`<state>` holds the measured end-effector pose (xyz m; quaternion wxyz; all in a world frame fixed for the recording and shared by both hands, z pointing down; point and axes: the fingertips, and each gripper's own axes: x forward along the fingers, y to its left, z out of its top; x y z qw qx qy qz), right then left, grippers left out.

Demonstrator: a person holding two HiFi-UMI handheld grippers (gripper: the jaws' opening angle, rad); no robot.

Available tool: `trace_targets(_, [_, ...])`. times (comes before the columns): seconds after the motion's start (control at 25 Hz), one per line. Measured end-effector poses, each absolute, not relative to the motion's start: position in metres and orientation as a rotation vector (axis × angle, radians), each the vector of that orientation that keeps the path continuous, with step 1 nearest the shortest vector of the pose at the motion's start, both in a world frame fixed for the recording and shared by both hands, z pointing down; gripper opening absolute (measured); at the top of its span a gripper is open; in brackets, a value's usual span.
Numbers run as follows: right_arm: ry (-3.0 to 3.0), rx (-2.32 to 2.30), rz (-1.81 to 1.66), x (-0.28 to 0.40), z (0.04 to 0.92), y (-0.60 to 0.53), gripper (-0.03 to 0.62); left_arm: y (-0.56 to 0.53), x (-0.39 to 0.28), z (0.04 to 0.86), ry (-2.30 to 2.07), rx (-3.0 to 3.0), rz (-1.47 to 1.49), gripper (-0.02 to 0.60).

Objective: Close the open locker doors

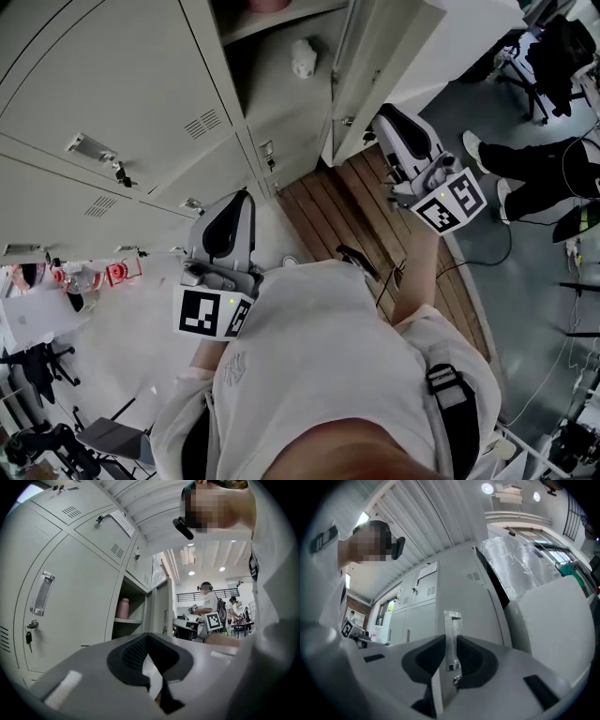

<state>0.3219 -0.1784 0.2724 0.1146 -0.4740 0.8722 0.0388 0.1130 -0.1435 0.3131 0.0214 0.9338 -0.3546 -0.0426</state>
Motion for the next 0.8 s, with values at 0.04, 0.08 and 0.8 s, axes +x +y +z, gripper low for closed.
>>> trace_targets(0.04, [2.573, -1.360, 0.107, 0.315, 0.272, -0.182, 0.040, -0.145, 0.110, 0.313, -1.108, 2.891, -0.134, 0.002])
trace_targets(0.08, [2.591, -1.334, 0.103, 0.307, 0.272, -0.186, 0.045, -0.146, 0.107, 0.313, -1.118, 2.888, -0.135, 0.002])
trace_targets(0.8, [2.735, -1.223, 0.144, 0.197, 0.272, -0.288, 0.051, -0.180, 0.013, 0.312, -1.370, 2.778, -0.144, 0.002])
